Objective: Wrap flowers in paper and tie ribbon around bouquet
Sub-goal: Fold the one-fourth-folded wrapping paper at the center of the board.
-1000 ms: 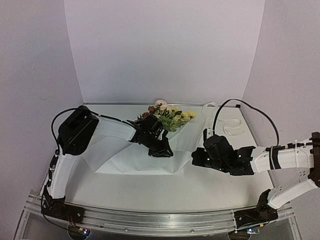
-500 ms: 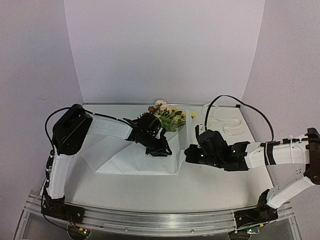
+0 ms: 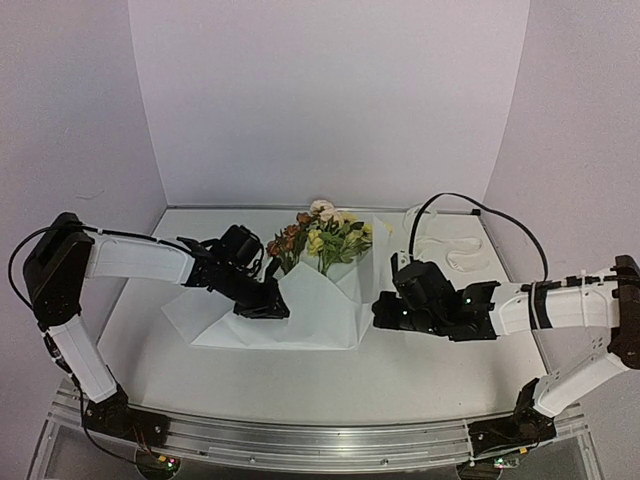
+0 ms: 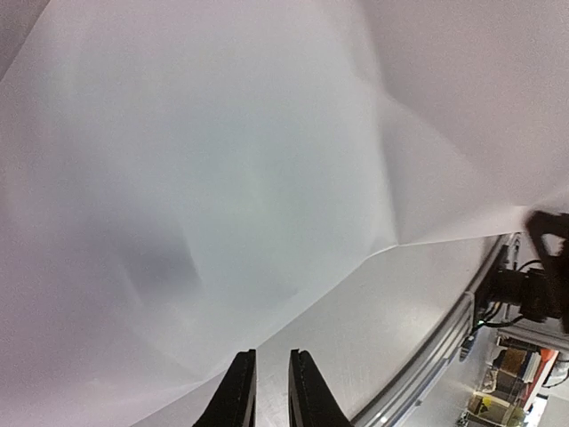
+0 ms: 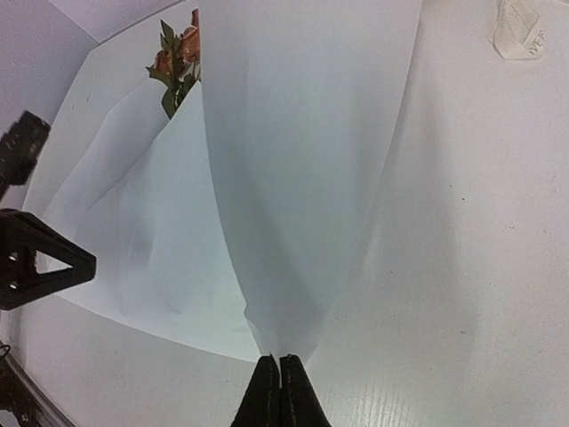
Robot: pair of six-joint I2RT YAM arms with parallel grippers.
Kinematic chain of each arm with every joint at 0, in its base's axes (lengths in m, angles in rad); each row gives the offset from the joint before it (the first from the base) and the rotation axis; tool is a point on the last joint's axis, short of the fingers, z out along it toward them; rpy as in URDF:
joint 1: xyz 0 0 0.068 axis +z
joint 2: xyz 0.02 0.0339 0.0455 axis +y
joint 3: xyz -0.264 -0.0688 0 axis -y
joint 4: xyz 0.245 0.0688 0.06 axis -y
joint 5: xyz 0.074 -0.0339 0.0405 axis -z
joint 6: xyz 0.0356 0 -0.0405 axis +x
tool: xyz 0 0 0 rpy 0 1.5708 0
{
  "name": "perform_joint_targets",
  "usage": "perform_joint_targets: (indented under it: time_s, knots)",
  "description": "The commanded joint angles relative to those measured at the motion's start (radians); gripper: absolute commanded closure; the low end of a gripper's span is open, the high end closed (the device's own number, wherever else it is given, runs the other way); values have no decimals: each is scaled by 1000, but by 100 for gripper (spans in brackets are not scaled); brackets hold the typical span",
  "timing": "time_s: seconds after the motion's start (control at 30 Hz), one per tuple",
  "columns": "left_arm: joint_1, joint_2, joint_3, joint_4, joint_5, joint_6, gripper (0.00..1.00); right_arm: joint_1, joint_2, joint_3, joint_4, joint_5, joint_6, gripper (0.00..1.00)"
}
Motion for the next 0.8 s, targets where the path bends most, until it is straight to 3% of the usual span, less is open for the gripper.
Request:
perform_joint_targets:
  time_s: [0.0,0.13,0.6,0.77]
  knots:
    - [14,22,-99,-17,-59,46,88,4,12,74,-22,6,3,100]
    - [12,70,-109,30,-62,39,96,4,35,107,-28,-13,5,100]
    - [12,112,-115,113,-39,7,95,6,299,301,75,-175,68,100]
    - [13,83,-125,112,-30,-3,90,4,412,356,143,-208,93,100]
